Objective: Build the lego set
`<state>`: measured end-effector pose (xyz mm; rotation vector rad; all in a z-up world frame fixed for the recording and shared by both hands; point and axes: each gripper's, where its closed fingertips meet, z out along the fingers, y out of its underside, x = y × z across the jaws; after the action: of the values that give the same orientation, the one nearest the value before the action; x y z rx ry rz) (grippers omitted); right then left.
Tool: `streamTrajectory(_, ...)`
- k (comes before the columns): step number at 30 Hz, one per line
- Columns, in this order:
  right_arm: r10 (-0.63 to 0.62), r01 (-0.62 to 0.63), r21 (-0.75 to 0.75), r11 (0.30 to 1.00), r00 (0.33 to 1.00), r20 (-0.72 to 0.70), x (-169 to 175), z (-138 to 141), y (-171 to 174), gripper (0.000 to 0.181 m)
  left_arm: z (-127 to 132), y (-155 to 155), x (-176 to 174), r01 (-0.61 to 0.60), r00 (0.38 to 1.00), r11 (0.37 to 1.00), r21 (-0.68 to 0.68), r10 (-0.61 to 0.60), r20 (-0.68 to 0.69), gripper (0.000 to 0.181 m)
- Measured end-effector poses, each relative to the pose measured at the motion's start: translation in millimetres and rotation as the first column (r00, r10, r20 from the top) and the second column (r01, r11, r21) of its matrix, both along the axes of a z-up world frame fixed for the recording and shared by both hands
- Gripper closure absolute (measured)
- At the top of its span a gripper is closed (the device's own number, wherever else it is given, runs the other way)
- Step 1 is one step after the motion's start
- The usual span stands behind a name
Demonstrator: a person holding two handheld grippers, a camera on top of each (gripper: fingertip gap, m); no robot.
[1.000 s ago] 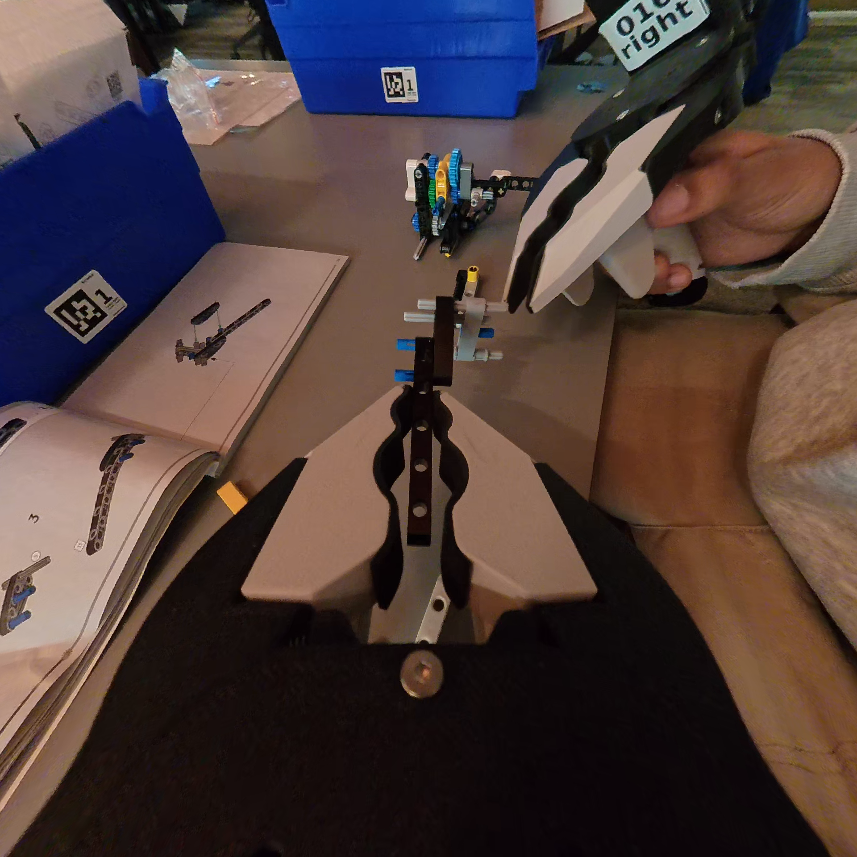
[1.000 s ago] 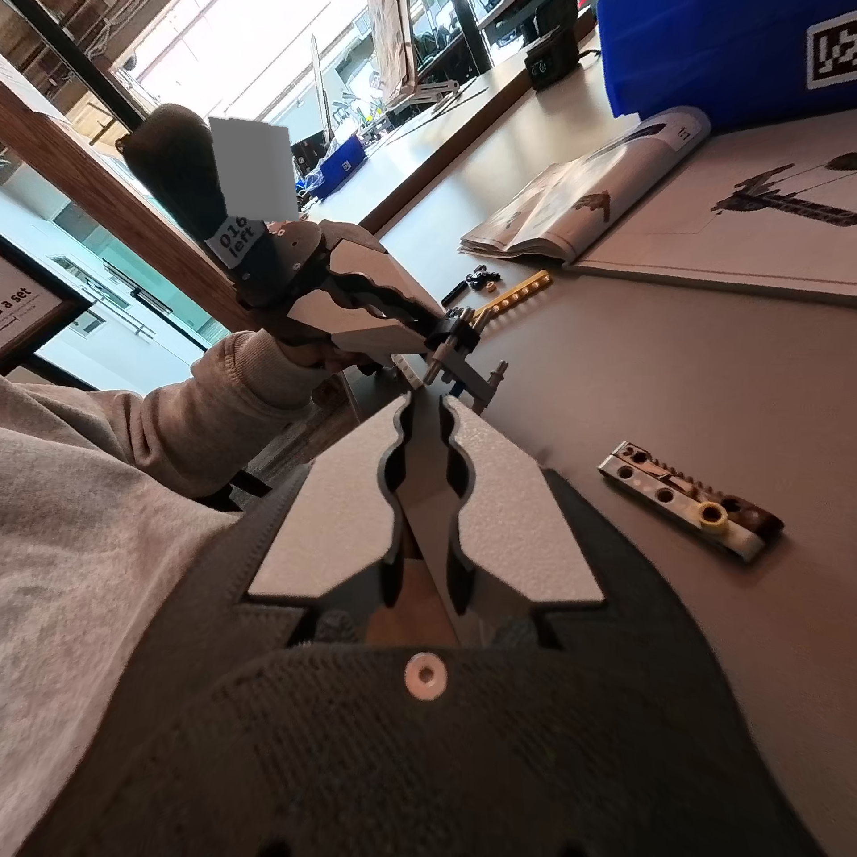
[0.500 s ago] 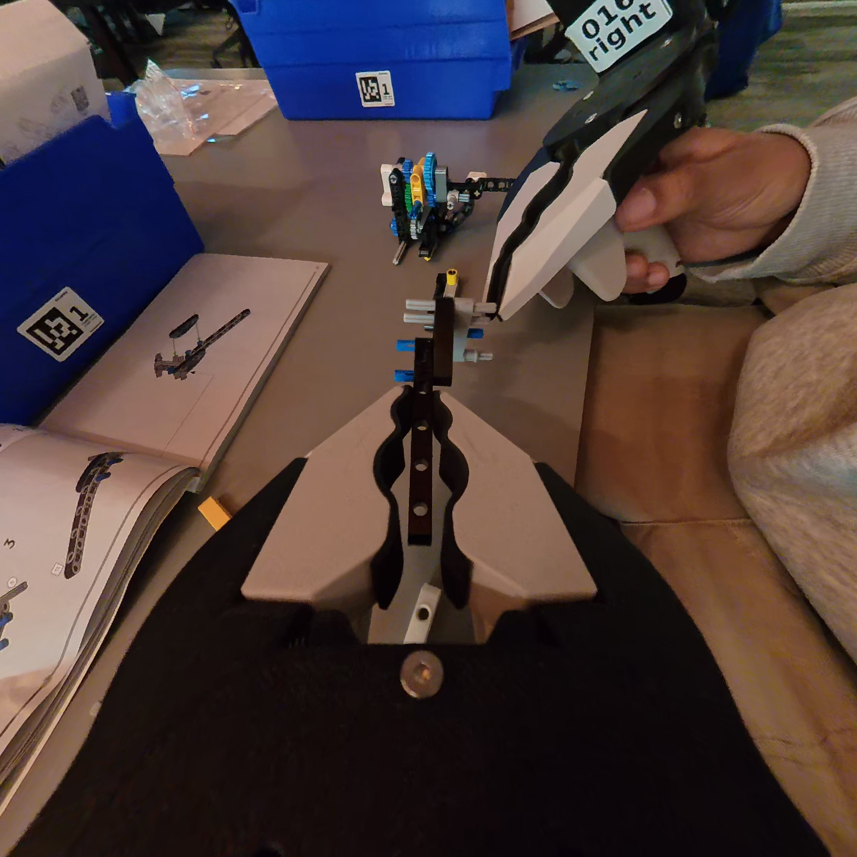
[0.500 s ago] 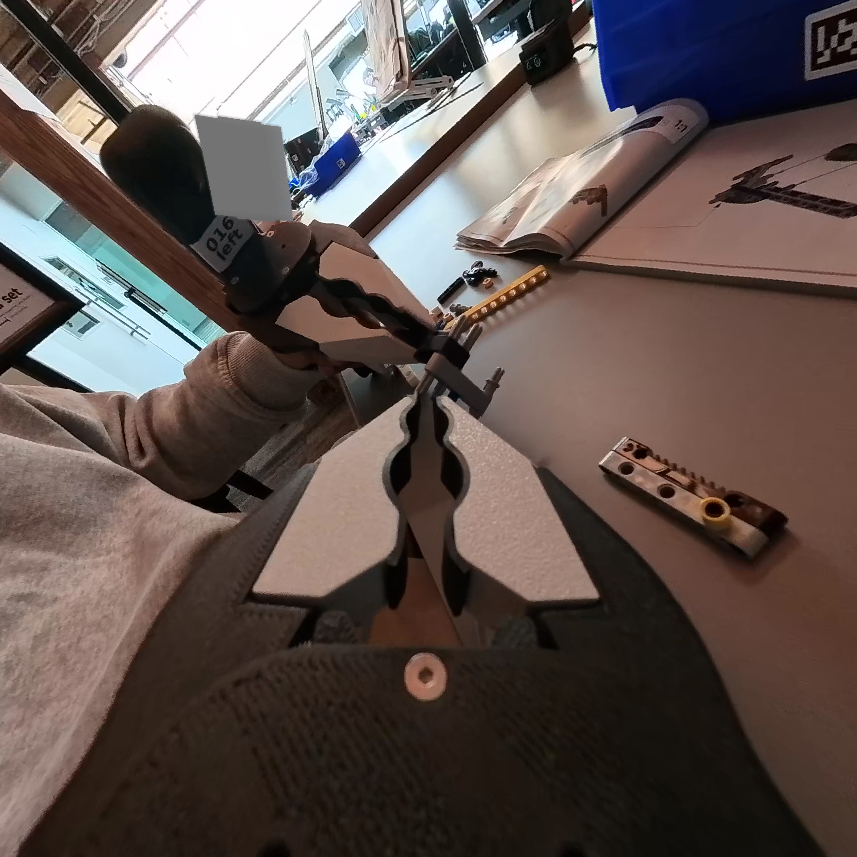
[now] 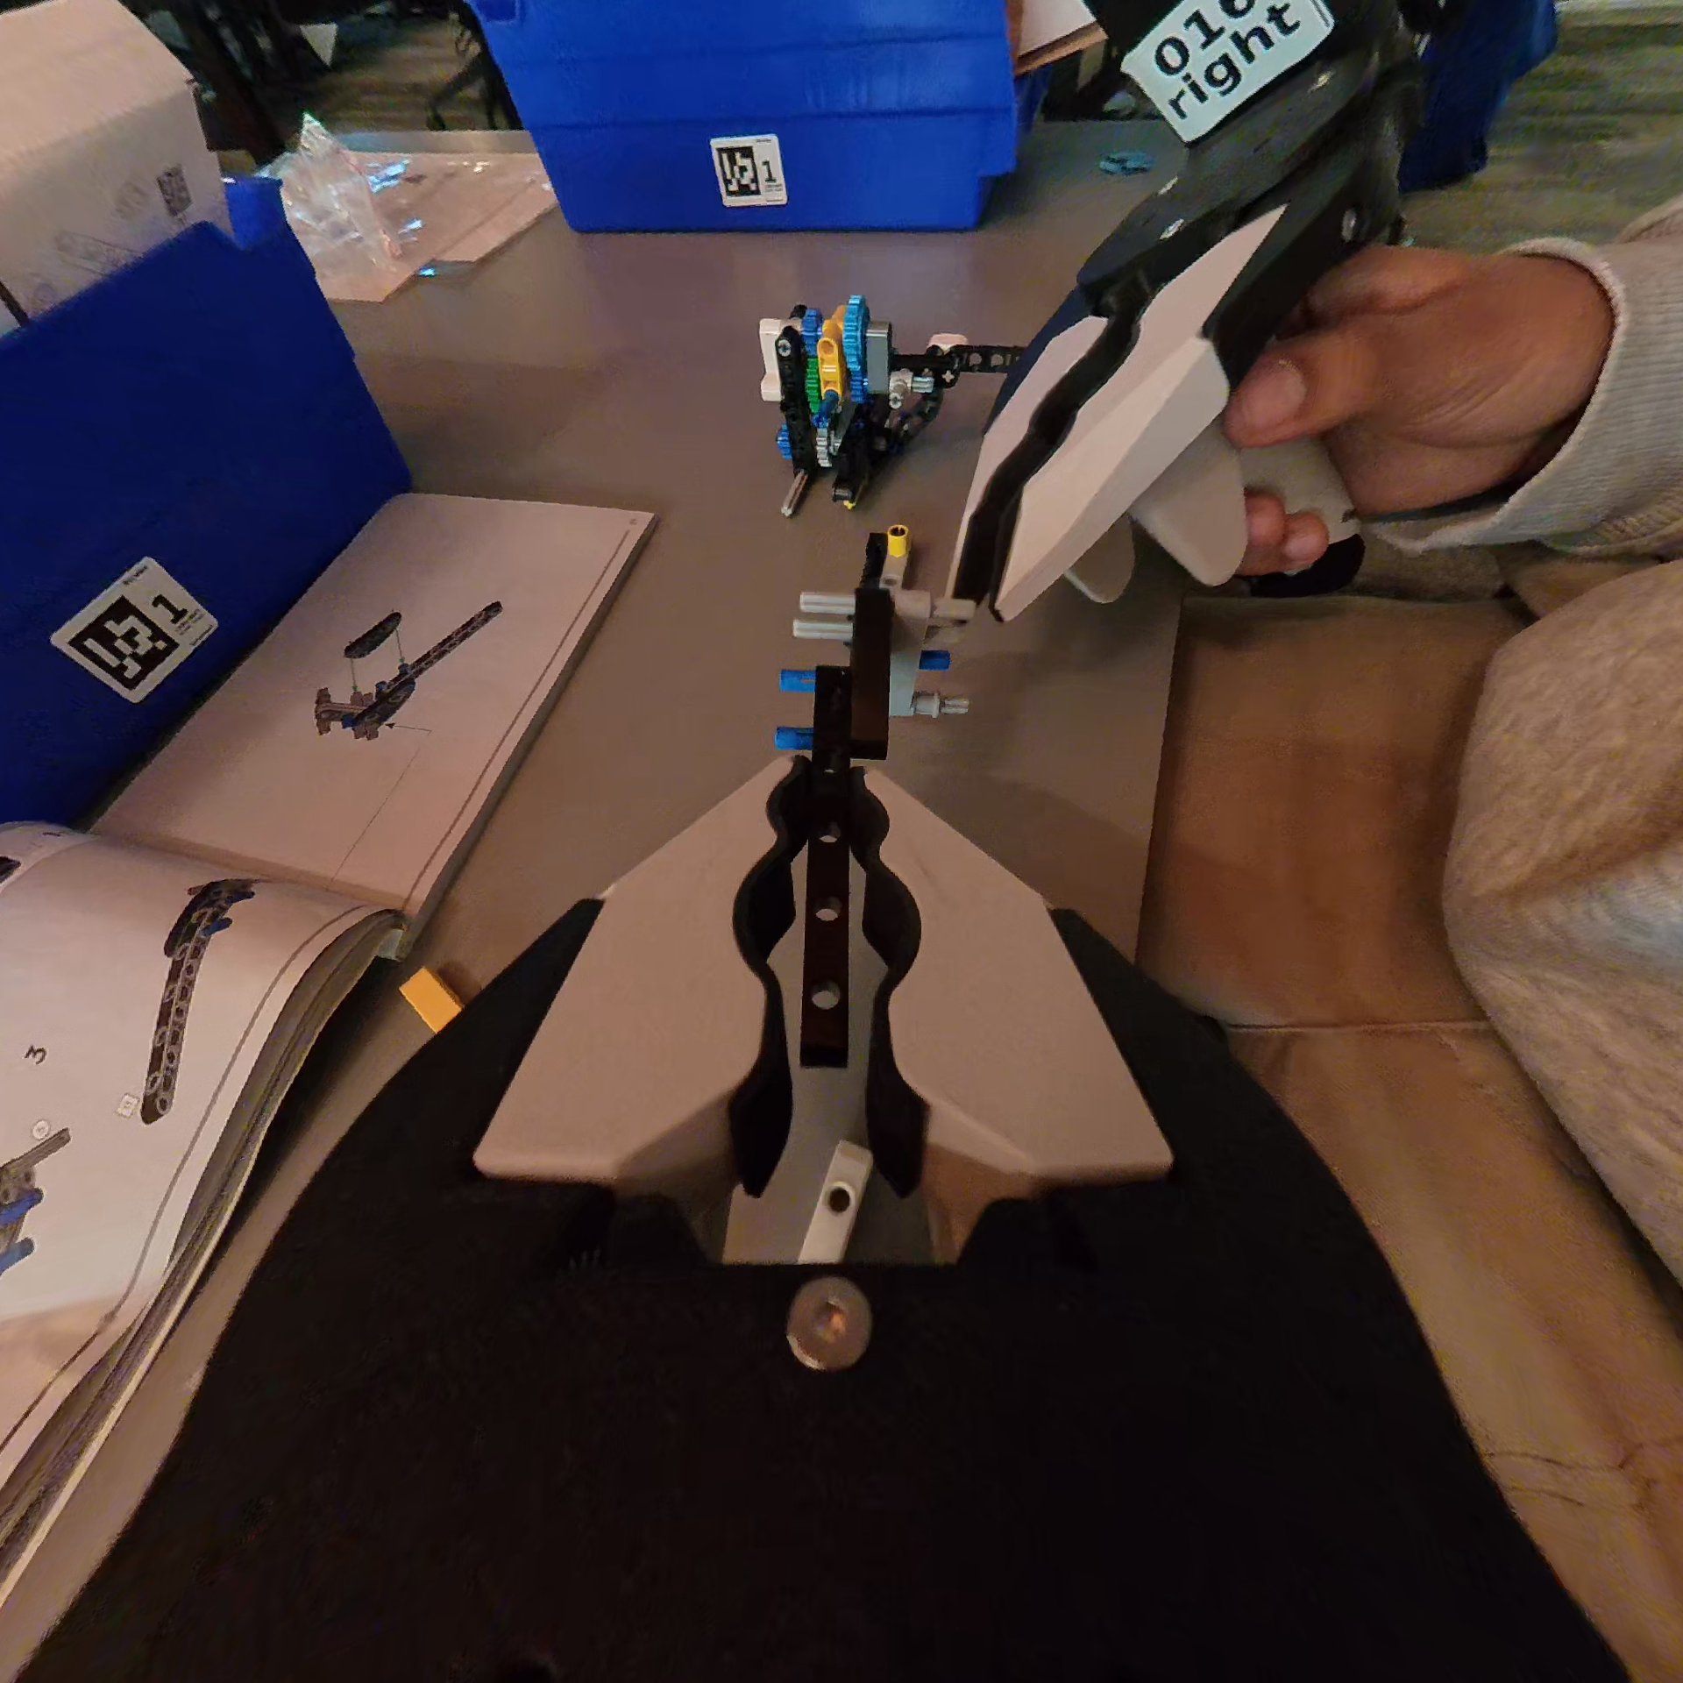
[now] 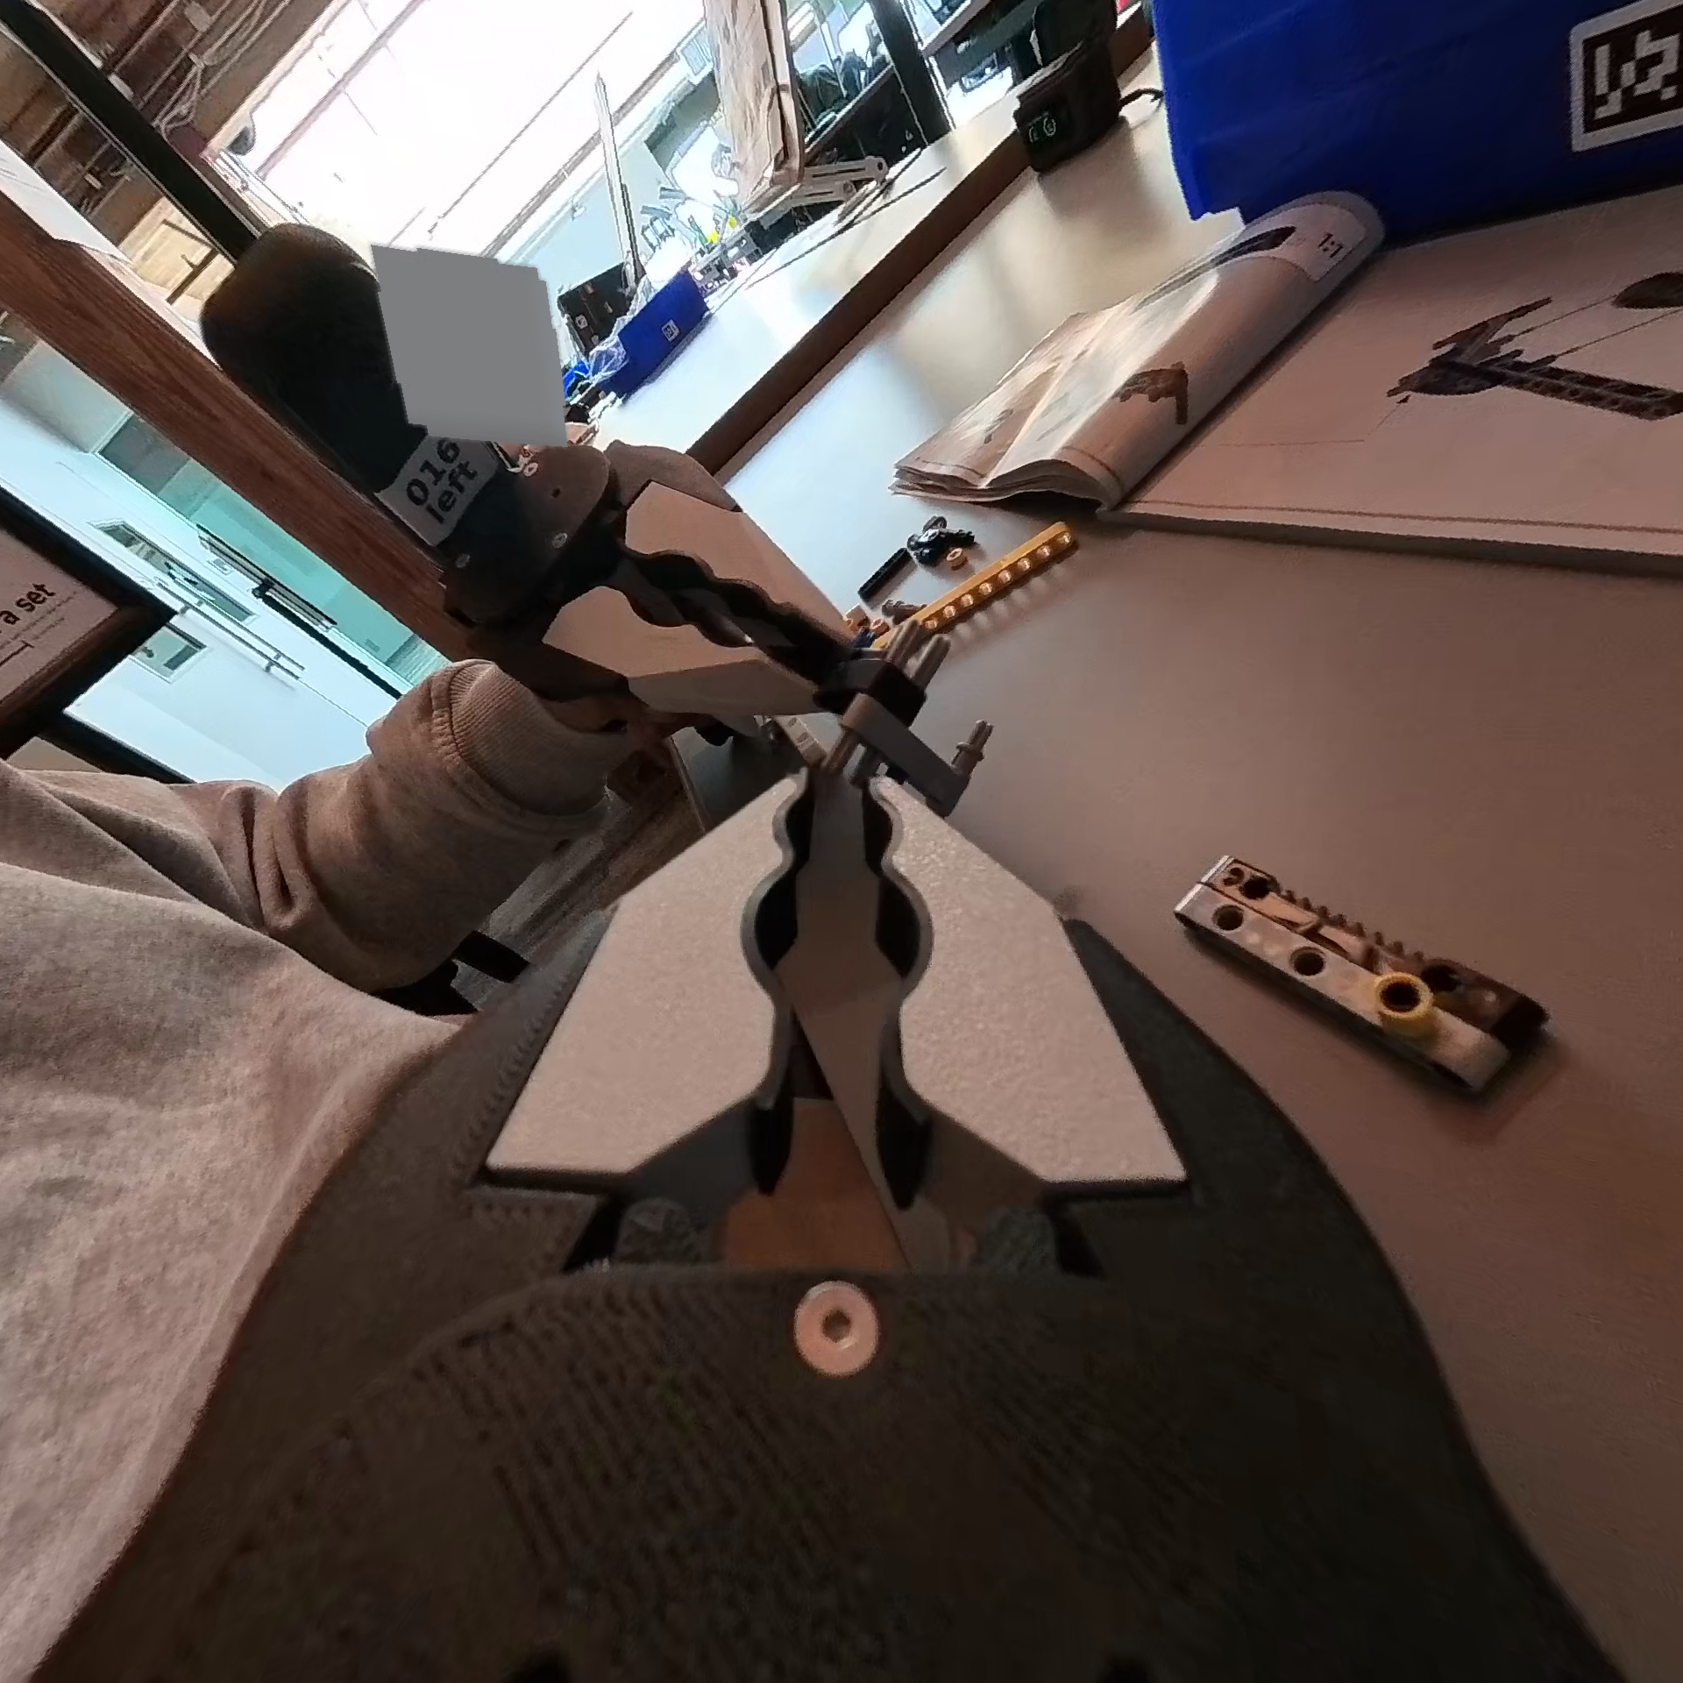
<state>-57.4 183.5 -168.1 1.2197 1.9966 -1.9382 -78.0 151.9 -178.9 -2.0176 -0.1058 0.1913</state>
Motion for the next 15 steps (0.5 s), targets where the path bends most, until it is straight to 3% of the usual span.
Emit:
streamTrajectory(8,-0.060,0.059,-0.053,0.997,0.998,-0.017,-8,12,15,0.166,3,0,7,0.039,0.999,0.999,0.010,-0.039,-0.005,0.176)
streamTrajectory(15,-0.055,0.059,-0.116,0.991,0.998,0.032,-11,18,27,0.165,34,-2,31,0.167,0.977,0.969,0.184,-0.188,0.104,0.176)
